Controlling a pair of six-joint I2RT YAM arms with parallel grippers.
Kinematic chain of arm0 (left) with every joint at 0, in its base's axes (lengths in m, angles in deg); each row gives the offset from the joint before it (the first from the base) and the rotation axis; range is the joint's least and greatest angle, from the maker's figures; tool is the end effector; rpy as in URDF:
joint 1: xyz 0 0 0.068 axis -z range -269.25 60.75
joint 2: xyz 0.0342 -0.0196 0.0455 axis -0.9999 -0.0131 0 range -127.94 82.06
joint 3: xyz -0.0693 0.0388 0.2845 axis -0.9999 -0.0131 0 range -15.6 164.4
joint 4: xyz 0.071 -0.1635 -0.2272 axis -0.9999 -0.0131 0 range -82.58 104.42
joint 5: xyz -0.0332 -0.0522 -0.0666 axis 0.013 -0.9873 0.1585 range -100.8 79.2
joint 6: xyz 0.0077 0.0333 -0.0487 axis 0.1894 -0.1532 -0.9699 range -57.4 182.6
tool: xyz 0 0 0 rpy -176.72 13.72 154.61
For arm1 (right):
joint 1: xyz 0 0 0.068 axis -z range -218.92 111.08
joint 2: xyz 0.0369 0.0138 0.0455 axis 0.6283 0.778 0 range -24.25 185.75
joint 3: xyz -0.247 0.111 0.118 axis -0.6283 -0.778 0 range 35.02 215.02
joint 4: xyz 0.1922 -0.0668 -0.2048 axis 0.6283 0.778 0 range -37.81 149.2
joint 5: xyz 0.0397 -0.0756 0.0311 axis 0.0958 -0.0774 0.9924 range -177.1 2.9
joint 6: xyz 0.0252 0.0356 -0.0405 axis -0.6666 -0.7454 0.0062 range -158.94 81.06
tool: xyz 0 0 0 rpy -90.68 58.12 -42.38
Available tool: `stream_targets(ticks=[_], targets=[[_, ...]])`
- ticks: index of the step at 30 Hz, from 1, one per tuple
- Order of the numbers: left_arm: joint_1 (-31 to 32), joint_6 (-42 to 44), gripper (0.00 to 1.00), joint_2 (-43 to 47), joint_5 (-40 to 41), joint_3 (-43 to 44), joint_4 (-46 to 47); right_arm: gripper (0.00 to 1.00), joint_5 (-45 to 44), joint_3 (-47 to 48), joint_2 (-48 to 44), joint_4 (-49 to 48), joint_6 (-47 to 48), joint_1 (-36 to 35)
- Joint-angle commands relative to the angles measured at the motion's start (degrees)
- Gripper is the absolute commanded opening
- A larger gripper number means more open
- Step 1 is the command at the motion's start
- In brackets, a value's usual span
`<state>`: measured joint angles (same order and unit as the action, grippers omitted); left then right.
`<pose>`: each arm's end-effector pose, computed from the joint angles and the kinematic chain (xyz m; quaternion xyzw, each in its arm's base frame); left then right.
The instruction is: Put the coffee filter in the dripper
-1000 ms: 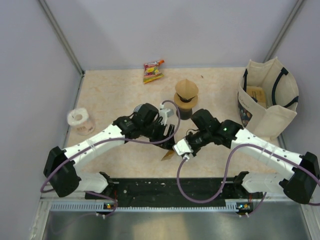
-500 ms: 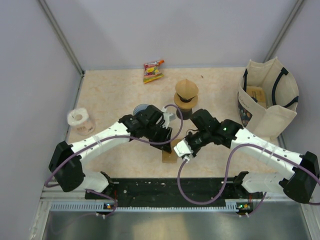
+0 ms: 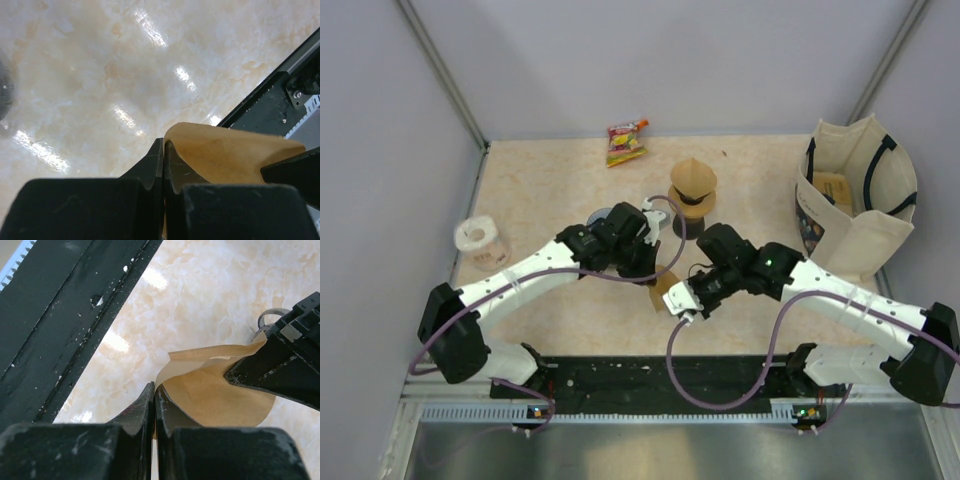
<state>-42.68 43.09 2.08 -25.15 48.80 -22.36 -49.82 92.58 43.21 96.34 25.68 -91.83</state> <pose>0.2129 -0.2405 0.2886 0.2589 0.9036 -0.2736 0.2038 0.1321 0.2184 0.3028 -0.8218 0.3830 0.2726 0.3219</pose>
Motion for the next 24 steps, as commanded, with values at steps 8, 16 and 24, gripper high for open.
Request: stream_targets(ticks=[8,16,24], targets=[[0.2,2.2,0.0,2.1,9.8,3.3,4.6,0.0,-3.2,0.6,-1.5,-1.5,-5.4,-1.2],[0.0,1.8,0.0,1.1,15.8,5.3,1.9,0.0,-4.2,-0.3,-3.5,-1.5,-5.5,-1.5],[0.0,1.2,0.0,1.8,15.2,4.9,2.1,0.0,-5.7,-0.3,-3.3,-1.9,-5.6,-2.0]])
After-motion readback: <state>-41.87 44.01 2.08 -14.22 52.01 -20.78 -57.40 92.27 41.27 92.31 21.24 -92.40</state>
